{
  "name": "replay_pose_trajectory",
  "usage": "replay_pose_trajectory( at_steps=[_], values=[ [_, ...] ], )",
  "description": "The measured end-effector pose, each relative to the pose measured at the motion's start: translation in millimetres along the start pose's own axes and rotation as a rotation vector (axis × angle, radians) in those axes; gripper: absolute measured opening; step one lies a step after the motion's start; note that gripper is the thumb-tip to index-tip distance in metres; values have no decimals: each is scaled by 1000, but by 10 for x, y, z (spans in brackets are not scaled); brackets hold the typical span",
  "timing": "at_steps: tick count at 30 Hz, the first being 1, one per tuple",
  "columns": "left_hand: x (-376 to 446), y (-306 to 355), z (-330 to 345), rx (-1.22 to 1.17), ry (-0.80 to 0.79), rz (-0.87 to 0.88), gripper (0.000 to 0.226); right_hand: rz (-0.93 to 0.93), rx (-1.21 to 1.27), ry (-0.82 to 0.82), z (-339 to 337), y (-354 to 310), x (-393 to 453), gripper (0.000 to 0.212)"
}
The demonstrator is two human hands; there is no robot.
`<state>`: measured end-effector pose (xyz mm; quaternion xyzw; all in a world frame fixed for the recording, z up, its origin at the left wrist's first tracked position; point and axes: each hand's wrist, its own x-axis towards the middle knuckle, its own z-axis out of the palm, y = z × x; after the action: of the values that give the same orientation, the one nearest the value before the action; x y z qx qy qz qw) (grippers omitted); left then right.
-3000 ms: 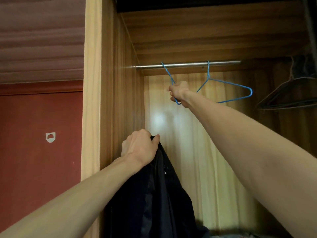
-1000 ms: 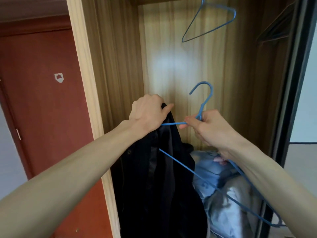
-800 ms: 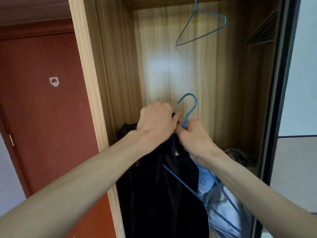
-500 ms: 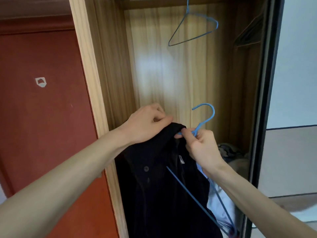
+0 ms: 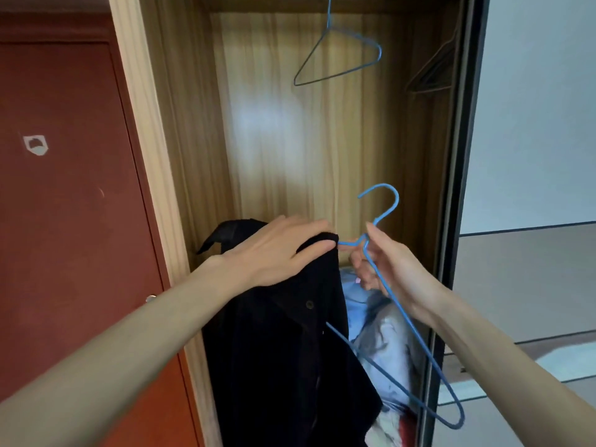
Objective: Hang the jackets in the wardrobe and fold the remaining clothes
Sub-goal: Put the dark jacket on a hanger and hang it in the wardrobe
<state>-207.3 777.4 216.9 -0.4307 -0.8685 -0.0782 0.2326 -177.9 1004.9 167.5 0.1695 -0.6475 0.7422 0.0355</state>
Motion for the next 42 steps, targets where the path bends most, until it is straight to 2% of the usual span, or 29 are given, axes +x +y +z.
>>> replay_pose_trajectory(
  at_steps=[3, 6, 8, 10, 12, 14, 17, 20, 22, 25, 28, 30, 32, 36, 39, 42],
  values=[
    [47, -39, -43, -67, 73, -25, 34, 121, 252, -133, -250, 239, 2, 56],
    [76, -43, -120, -148, 124, -84, 31, 111, 166, -205, -284, 592, 10, 65],
    [101, -24, -176, -209, 145, -123, 29, 29, 2, -242, -95, 745, -29, 44],
    [128, 0, -220, -246, 171, -149, 28, -107, -220, -187, 108, 862, -42, 28],
    [139, 15, -250, -272, 204, -169, 25, -300, -572, -61, 226, 999, -20, 22],
    [121, 14, -263, -272, 228, -199, 25, -359, -838, 53, 218, 1132, 12, 25],
    [29, -31, -290, -281, 260, -250, 28, -135, -999, 118, 13, 1263, 70, 34],
    [-91, -128, -294, -301, 283, -291, 26, 56, -1092, 59, -258, 1378, 101, 8],
    [-153, -175, -271, -315, 279, -305, 25, 105, -1158, 75, -414, 1430, 138, 7],
    [-220, -216, -237, -315, 276, -323, 25, 144, -1136, 168, -638, 1418, 218, 9],
    [-230, -224, -219, -328, 287, -331, 23, 89, -1030, 167, -902, 1294, 282, 35],
    [-204, -214, -199, -323, 301, -321, 20, 72, -1039, 172, -1065, 1165, 296, 43],
    [-166, -181, -174, -272, 306, -301, 19, 67, -1104, 182, -1240, 1070, 313, 40],
    [-106, -96, -171, -187, 314, -312, 17, 32, -1103, 230, -1469, 709, 240, 10],
    [-112, -89, -185, -198, 328, -373, 16, -61, -1068, 286, -1524, 291, 146, 18],
    [-133, -64, -130, -43, 388, -362, 22, -148, -946, 422, -1520, -93, 86, 17]
  ],
)
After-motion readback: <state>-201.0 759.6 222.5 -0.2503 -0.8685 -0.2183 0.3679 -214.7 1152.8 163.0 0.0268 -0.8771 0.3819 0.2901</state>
